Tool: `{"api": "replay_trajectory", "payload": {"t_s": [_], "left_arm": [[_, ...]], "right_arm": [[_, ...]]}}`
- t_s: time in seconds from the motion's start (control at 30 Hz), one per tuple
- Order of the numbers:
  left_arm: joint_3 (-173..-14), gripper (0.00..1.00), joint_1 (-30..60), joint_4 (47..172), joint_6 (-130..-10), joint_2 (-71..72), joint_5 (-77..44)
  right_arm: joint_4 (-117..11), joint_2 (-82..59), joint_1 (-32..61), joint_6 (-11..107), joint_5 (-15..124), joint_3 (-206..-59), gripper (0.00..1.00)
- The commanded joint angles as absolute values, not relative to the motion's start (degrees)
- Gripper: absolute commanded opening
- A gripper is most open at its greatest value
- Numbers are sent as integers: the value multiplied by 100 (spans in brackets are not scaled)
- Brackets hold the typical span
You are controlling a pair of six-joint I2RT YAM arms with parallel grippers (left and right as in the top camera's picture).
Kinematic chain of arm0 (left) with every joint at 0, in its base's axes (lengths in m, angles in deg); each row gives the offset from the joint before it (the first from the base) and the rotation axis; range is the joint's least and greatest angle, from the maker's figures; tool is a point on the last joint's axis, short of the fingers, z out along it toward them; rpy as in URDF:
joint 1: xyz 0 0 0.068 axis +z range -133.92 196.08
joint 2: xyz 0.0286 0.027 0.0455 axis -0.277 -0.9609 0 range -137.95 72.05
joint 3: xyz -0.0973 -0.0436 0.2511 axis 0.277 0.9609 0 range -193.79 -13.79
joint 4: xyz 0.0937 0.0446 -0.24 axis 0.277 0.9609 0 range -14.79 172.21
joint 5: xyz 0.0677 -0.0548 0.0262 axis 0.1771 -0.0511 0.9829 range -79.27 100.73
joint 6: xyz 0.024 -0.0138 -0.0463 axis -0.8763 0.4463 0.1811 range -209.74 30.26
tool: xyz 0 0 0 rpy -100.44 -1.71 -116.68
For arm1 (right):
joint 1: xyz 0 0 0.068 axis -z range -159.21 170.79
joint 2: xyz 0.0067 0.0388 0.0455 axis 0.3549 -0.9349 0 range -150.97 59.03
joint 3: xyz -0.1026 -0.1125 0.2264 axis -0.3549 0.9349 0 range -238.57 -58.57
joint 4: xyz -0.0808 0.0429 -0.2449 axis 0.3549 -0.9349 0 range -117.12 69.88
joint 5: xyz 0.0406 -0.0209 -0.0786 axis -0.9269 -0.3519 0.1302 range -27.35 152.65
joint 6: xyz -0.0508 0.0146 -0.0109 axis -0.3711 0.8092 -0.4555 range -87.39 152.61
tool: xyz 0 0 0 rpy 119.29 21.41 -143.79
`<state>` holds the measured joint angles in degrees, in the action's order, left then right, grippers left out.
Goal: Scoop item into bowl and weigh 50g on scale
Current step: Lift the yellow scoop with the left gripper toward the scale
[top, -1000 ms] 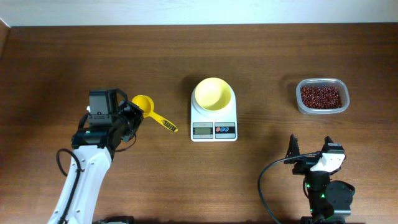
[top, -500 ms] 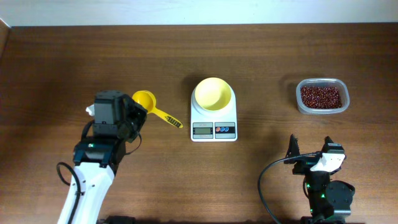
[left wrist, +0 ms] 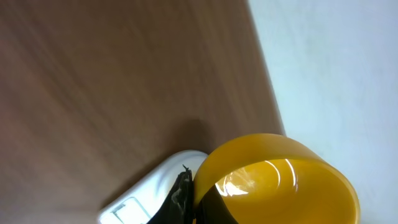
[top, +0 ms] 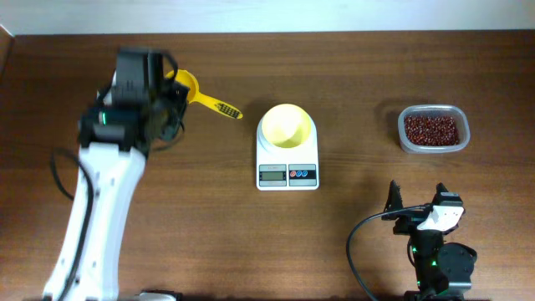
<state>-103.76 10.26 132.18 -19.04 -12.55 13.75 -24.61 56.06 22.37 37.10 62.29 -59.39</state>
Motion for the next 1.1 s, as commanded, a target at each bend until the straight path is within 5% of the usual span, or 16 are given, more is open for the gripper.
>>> {"api": "replay_trajectory", "payload": {"t_s": [0.0,0.2,0.47,1.07], "left_arm": [[-11911,0,1021,14453,-2641,-2116,1703],[-11841,0,1021,15830,-2599,-2215,1019],[-9926,0,816,15317,-1570,-2212,191],[-9889,0,750,14497,-1644,-2212,300]], "right_arm": [[-2470,5624,2191,3708,6273,-5889,99],[-2470,5622,2191,3708,6273,-5889,99],[-2468,5622,2191,3708,6273,-5889,99],[-2468,5624,2191,3708,6273,-5889,99]]}}
